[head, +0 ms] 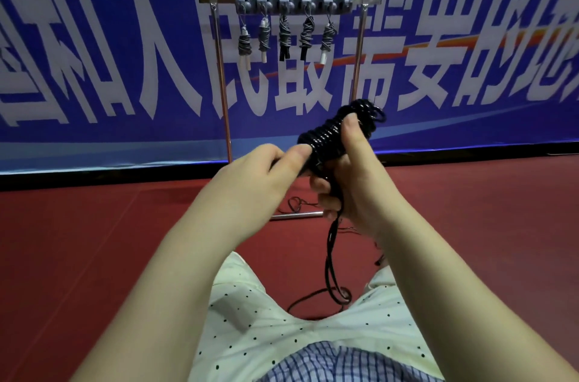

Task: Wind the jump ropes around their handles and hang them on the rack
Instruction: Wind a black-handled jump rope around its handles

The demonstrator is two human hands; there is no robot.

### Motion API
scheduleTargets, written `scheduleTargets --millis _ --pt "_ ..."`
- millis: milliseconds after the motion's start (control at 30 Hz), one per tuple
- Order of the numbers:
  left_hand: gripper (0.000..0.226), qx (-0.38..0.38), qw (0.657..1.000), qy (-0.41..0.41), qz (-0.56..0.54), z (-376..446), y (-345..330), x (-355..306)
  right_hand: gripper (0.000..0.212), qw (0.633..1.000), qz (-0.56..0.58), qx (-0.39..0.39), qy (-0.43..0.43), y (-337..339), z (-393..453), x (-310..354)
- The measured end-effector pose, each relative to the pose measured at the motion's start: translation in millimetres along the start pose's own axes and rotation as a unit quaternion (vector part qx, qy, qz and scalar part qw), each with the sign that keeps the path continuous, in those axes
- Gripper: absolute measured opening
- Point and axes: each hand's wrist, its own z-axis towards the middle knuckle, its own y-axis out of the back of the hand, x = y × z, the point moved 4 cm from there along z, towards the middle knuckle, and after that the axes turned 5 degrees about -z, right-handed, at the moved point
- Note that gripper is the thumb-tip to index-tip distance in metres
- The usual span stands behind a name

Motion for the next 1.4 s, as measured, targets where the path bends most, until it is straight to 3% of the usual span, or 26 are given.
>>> scheduleTargets --millis 200,333,400,467,533,667,767,833,933,967,1033,1167,1267,1400 --pt "0.040 -0.034 0.993 -0.039 0.103 -4.9 0.7 -5.5 0.063 0.994 -0.089 -0.050 -0.026 7.3 1.1 -2.7" --pt "0.044 -0.035 0.992 -0.053 0.112 -4.4 2.8 -5.6 0.061 0.996 -0.053 -0.071 0.014 5.9 2.3 -2.9" --pt "0.043 -0.022 0.996 -0.051 0.066 -4.0 6.4 -5.0 0.059 0.995 -0.017 -0.071 0.066 5.6 2.9 -1.3" --pt "0.040 0.027 0.996 -0.032 -0.082 -5.4 9.1 -3.2 0.059 0.992 0.030 -0.049 0.112 8.8 0.5 3.3" --pt "0.036 0.068 0.971 -0.025 -0.227 -10.4 12.9 -4.2 0.064 0.985 0.071 -0.019 0.158 15.8 -3.0 12.8" --pt "0.045 0.088 0.966 -0.057 -0.236 -13.6 14.0 -7.3 0.049 0.976 0.058 0.026 0.209 23.6 -6.4 26.7" --pt "0.056 0.133 0.958 -0.033 -0.250 -9.6 5.7 -2.8 0.059 0.980 0.083 0.040 0.178 23.3 -4.7 16.6" --pt "0.064 0.215 0.926 0.026 -0.311 -10.6 -5.8 2.7 0.065 0.978 0.100 0.064 0.170 20.9 -4.3 4.1" --pt "0.073 0.338 0.825 0.097 -0.442 -16.0 -23.5 7.9 0.064 0.978 0.075 0.089 0.175 14.4 -4.3 -1.1" --pt "0.073 0.353 0.799 0.111 -0.475 -15.9 -27.3 11.3 0.067 0.979 0.054 0.091 0.173 12.6 -4.2 0.2" --pt "0.070 0.353 0.782 0.120 -0.500 -12.9 -30.8 16.6 0.060 0.981 0.011 0.094 0.170 9.8 -3.5 5.8" --pt "0.068 0.307 0.826 0.113 -0.459 -6.4 -29.1 21.1 0.020 0.984 -0.105 0.029 0.144 13.7 0.1 11.1" --pt "0.068 0.226 0.882 0.090 -0.404 -2.8 -26.2 26.2 0.035 0.971 -0.217 0.000 0.103 15.9 3.9 4.1" --pt "0.063 0.157 0.933 0.074 -0.315 -3.3 -22.2 27.8 0.052 0.966 -0.250 -0.006 0.058 15.5 3.9 -8.1"
